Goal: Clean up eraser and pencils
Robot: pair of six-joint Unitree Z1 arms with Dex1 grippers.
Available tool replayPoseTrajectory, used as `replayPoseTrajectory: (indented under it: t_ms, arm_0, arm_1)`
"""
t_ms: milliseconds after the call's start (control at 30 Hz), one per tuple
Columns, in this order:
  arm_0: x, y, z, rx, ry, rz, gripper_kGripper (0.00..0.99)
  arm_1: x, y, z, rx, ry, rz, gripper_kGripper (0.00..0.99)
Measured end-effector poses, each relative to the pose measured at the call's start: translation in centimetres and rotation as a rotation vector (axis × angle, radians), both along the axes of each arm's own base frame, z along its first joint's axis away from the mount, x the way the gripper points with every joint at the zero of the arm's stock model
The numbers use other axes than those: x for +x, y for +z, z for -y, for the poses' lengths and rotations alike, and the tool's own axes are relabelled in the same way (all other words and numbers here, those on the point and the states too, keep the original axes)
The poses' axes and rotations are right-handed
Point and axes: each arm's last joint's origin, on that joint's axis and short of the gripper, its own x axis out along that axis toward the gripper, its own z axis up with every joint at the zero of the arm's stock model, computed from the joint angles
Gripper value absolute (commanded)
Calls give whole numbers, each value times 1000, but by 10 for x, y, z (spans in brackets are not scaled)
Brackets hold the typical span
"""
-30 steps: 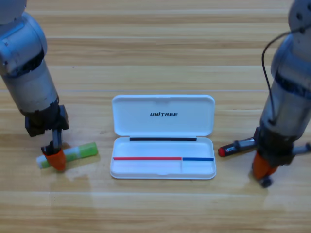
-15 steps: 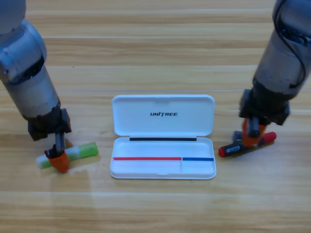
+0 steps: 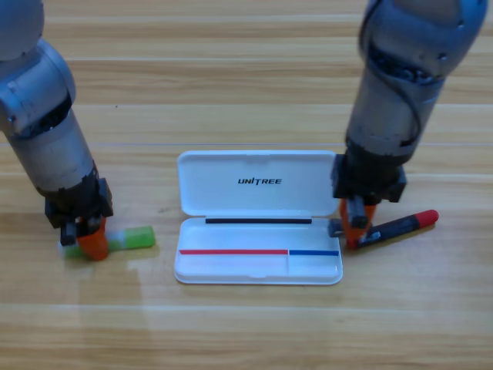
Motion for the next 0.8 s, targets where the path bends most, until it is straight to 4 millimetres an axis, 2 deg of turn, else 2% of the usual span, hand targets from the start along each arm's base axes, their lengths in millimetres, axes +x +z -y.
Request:
replayPoseTrajectory:
  t_ms: [167, 267, 500, 633, 767, 800]
  arm_0:
    - [-1, 1, -1, 8, 2, -12, 0]
    - [-3, 9, -2, 19, -9, -27, 0]
    - [-4, 54, -4, 14, -7, 31, 0]
    - [-9, 78, -6, 6, -9, 45, 0]
    - [-13, 96, -5, -5, -15, 62, 0]
    - [-14, 100, -5, -8, -15, 67, 0]
  arm_1:
    - [-1, 3, -13, 19, 23, 17, 0]
    - [-1, -3, -23, 16, 36, 14, 0]
    - [0, -18, -37, 3, 53, 2, 0]
    - [0, -20, -38, 0, 50, -1, 0]
    - [0, -20, -38, 0, 41, -2, 206]
    - [0, -20, -38, 0, 40, -2, 295]
